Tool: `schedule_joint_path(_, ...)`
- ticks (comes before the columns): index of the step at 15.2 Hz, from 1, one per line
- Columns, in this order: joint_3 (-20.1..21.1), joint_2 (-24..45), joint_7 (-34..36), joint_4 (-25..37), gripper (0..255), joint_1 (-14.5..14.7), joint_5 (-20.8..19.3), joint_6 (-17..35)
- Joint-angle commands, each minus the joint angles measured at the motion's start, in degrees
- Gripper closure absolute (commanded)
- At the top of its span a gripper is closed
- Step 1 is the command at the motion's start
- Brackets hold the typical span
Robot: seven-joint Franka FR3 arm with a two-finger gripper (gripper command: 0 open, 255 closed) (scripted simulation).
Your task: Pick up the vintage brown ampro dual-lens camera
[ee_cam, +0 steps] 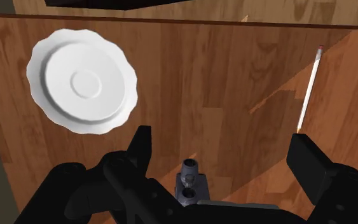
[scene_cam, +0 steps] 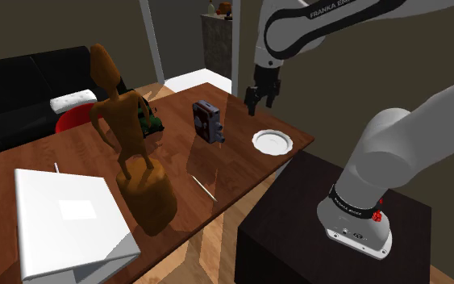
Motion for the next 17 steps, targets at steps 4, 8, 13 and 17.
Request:
schedule_joint_path(4, -0.95, 9.43, -1.11, -0.59, 0, 0.56, 0.69, 14.47)
schedule_joint_path(8, -2.01, 18.5, -2.86, 1.11, 0, 1.34, 2.32, 25.07)
schedule_joint_path(13, -3.13, 30.41, -6.91, 5.59, 0, 2.65, 7.1, 36.39)
schedule_joint_path(17, -2.4, 39.89, -12.25, 10.98, 0, 2.51, 13.72, 43.42)
